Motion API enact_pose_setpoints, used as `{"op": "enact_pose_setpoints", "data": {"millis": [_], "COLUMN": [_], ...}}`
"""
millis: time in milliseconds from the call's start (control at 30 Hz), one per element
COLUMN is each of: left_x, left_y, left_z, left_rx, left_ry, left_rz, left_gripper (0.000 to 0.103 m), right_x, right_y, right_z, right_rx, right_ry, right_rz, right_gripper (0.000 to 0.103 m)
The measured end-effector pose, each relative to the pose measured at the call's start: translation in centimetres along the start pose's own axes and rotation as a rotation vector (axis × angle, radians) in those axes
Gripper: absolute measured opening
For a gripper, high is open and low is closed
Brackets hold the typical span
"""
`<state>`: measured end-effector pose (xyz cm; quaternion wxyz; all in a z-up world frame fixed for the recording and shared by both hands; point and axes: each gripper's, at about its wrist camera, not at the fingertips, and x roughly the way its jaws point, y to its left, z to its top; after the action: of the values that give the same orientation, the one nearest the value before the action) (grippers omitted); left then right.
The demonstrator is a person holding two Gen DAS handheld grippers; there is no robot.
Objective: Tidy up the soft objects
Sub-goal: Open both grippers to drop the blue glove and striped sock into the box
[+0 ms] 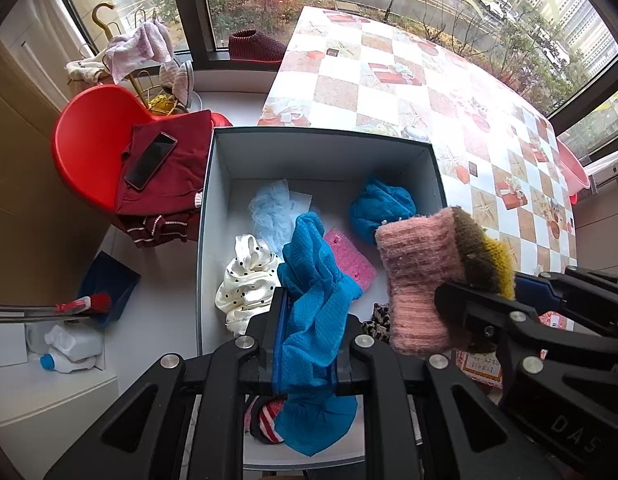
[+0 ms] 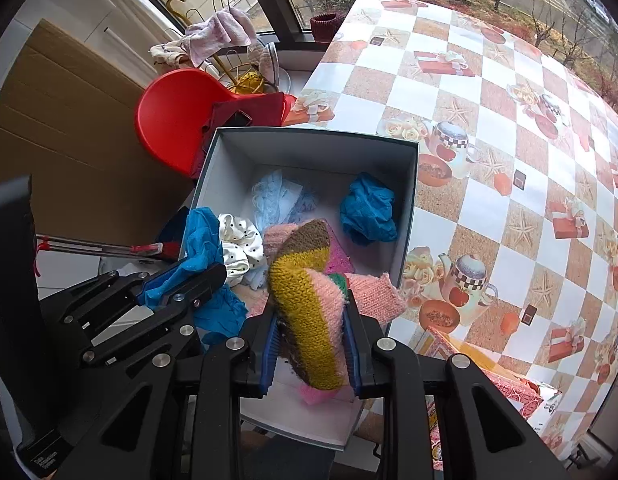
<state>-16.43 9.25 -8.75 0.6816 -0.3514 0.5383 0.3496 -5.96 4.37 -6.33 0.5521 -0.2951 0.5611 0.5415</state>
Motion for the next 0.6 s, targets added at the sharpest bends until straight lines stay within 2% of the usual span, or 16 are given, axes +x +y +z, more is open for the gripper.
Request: {"op": "enact_pose_setpoints", "data": {"millis": [600], "left_x": [1.8], "left_y": [0.0], "left_z": [-0.7], "left_rx": [-0.014], "left_ry": [0.049], "left_rz": [0.009], "left_gripper": [0.017], "right_x": [1.2], "right_y": [-0.6], "right_z": [-0.2], "right_rx": [0.01], "right_ry": [0.028], "right_rz": [-0.009], "right_gripper": [0.029]}}
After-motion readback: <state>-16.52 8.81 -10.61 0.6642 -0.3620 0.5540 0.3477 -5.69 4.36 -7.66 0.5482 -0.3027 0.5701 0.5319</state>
